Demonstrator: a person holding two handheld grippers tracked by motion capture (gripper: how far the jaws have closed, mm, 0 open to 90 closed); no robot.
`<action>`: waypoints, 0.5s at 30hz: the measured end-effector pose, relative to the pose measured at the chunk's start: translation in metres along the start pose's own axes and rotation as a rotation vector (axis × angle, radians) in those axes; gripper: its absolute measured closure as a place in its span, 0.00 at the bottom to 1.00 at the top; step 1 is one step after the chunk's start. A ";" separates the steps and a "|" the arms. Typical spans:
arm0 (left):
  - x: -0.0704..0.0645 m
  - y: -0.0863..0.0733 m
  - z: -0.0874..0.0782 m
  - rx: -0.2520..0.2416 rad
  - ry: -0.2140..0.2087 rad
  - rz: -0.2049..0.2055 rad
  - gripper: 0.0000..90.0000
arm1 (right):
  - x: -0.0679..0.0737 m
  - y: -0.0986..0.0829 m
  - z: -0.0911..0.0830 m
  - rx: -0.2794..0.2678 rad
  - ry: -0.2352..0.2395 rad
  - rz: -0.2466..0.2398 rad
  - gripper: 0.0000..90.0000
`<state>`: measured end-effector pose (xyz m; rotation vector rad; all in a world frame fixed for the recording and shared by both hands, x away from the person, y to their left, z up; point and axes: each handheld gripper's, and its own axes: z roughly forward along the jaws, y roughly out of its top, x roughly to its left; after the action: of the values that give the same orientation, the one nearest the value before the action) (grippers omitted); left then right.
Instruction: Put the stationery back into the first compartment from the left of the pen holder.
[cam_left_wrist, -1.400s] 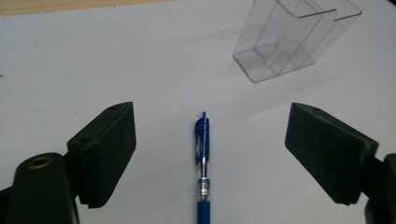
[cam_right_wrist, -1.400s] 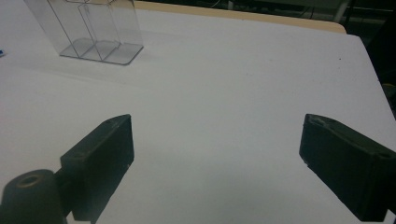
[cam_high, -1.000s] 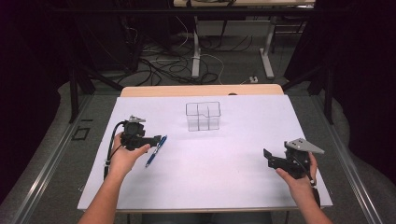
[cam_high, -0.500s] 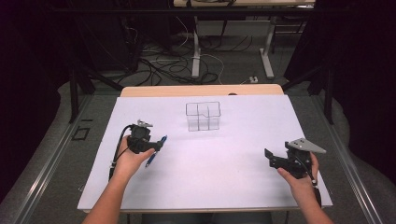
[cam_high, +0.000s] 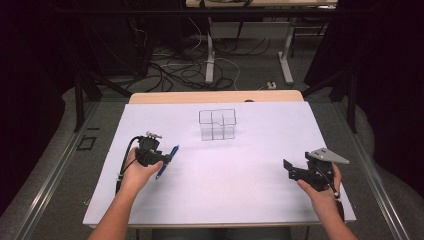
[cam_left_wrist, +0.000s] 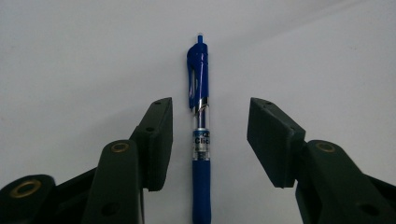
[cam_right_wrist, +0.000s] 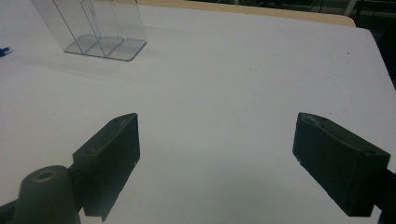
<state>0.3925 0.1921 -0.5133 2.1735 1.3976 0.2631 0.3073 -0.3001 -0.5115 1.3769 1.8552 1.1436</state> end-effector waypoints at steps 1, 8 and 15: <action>0.000 0.000 0.000 0.010 -0.003 0.014 0.60 | 0.000 0.000 0.000 0.000 0.001 0.000 0.16; 0.000 0.000 0.003 0.059 -0.014 0.000 0.67 | 0.000 0.000 0.001 0.001 -0.001 -0.004 0.16; 0.004 -0.004 0.008 0.108 -0.009 0.001 0.72 | 0.000 0.000 0.001 0.003 -0.001 -0.002 0.16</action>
<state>0.3948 0.1937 -0.5223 2.2596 1.4356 0.1814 0.3079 -0.2997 -0.5122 1.3762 1.8580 1.1399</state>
